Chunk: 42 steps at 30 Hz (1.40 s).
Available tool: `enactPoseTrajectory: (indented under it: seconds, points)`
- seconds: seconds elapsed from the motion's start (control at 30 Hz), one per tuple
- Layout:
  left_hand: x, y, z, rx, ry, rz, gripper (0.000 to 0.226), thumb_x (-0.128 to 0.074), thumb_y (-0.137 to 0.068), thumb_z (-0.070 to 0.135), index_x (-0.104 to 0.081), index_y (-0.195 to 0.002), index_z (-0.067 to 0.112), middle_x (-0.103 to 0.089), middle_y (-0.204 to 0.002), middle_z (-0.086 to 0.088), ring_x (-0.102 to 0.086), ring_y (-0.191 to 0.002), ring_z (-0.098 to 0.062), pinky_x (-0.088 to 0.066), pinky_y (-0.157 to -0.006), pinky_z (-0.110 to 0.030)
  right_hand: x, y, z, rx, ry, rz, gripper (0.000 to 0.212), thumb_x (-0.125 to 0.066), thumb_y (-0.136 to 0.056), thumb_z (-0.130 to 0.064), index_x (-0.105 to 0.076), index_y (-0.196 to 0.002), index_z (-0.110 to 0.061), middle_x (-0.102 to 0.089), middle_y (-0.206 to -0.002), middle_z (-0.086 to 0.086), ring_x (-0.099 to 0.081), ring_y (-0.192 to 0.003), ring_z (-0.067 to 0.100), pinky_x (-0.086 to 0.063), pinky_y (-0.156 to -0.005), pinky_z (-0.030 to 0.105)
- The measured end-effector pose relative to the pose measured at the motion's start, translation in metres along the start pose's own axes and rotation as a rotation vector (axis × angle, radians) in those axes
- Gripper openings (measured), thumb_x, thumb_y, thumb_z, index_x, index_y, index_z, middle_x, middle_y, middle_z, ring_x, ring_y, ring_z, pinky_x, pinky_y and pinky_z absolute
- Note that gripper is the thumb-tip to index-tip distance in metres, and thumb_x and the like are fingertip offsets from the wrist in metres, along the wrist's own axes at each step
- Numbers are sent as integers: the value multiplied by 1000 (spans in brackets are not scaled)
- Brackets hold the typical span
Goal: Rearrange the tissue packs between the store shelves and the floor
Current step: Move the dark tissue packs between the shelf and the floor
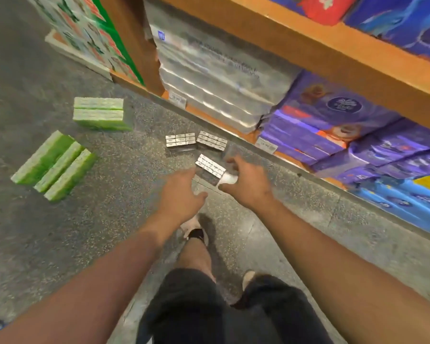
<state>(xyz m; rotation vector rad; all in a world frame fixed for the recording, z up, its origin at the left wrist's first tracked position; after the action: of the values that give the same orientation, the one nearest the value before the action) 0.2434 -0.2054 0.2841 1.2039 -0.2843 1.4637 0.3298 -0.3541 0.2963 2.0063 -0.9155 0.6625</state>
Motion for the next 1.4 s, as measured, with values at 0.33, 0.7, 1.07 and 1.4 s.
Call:
enactPoseTrajectory:
  seconds: [0.33,0.7,1.07,1.4]
  points:
    - [-199,-264,-125,-45,-146,-263,69,-70,-77,34,-41,-140,30,-53,-130,-9,-53,-117,-30,-48,-96,-40,-205,-243,135,-210,117,-77,67,-83,-67,-41,-52,-122,-22,-64,-110,6,-63,-98,29,-54,-79,40]
    - [-351,-357,-218,-106,-127,-190,96,-82,-72,39,-21,-147,34,-51,-130,-10,-54,-113,-28,-43,-91,-35,-349,-327,242,-169,213,7,64,-77,-76,-9,-46,-130,-19,-60,-120,1,-57,-106,26,-50,-91,37]
    - [-104,-235,-172,133,146,-114,80,-74,-74,52,-31,-142,49,-38,-115,-5,-52,-103,-25,-44,-95,-34,-153,-221,35,171,-19,-4,66,-69,-69,-40,-57,-130,-19,-61,-123,0,-56,-111,18,-46,-98,40]
    - [246,35,-117,378,127,512,71,-66,-81,54,-42,-144,32,-55,-122,-15,-46,-120,-30,-35,-105,-35,37,-52,-285,872,-150,-47,52,-88,-62,-20,-71,-111,-16,-54,-137,12,-51,-128,27,-39,-106,46]
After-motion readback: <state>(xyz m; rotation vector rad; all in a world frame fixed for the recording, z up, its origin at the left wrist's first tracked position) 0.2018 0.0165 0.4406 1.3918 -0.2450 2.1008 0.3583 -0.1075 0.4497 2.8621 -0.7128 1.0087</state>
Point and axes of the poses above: each hand's wrist, its own y-axis away from the middle knuckle, its own x-axis out of the back of the hand, z = x × y, the point moved 10 cm from there along -y, towards the middle knuckle
